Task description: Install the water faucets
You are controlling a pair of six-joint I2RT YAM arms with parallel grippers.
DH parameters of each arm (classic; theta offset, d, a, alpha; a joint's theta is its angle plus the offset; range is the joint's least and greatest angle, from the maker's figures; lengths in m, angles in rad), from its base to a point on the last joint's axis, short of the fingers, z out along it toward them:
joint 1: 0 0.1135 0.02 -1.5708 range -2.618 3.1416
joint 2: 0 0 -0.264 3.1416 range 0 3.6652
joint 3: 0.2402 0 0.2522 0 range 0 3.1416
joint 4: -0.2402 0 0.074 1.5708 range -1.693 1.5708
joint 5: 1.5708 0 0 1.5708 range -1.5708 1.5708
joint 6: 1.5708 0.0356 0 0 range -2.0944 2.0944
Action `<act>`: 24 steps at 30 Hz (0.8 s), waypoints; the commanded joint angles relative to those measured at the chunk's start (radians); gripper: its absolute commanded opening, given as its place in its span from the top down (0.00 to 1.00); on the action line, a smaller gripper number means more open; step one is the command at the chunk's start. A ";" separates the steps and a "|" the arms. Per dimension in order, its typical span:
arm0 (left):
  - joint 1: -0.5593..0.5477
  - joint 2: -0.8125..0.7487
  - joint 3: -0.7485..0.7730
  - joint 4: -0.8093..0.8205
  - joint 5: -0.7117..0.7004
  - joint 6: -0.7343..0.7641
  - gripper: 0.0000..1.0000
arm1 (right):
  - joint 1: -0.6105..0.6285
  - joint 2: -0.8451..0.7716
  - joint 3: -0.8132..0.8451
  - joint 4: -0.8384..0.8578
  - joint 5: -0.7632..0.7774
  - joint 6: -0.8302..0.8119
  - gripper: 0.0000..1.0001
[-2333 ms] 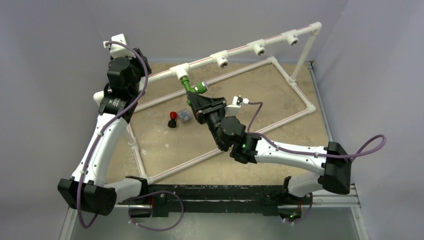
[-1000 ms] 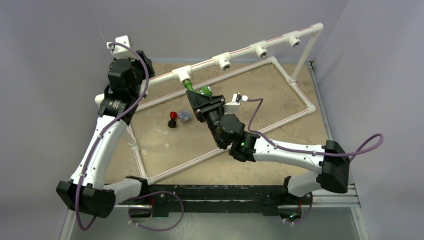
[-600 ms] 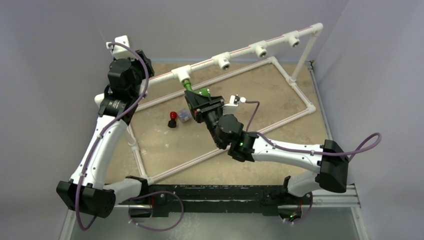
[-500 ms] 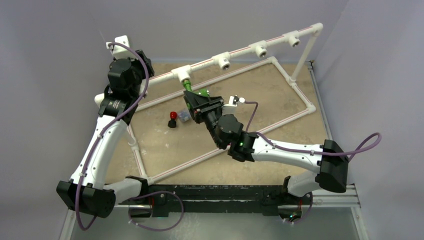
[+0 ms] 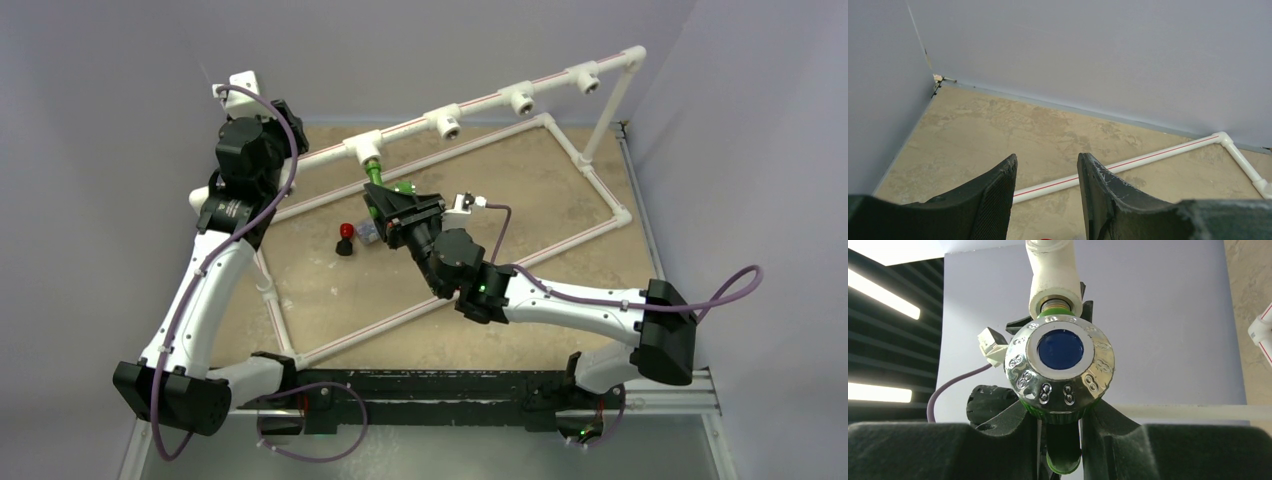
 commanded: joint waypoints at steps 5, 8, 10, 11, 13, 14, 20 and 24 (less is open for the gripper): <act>-0.028 0.000 -0.051 -0.208 0.072 -0.009 0.53 | -0.051 -0.029 0.042 -0.053 0.022 -0.090 1.00; -0.028 0.003 -0.051 -0.208 0.073 -0.009 0.53 | -0.071 -0.046 0.024 -0.041 0.015 -0.137 1.00; -0.028 0.005 -0.051 -0.207 0.073 -0.010 0.53 | -0.077 -0.053 0.018 -0.037 0.016 -0.150 1.00; -0.028 0.006 -0.051 -0.206 0.073 -0.010 0.53 | -0.078 -0.053 0.018 -0.038 0.017 -0.152 1.00; -0.028 0.007 -0.050 -0.206 0.072 -0.011 0.53 | -0.079 -0.051 0.020 -0.034 0.010 -0.152 1.00; -0.028 0.008 -0.048 -0.207 0.072 -0.011 0.53 | -0.079 -0.048 0.022 -0.032 0.008 -0.152 1.00; -0.028 0.006 -0.050 -0.209 0.069 -0.009 0.53 | -0.079 -0.018 0.033 -0.008 -0.016 -0.145 1.00; -0.028 0.005 -0.051 -0.207 0.068 -0.009 0.53 | -0.079 0.007 0.056 0.007 -0.020 -0.149 1.00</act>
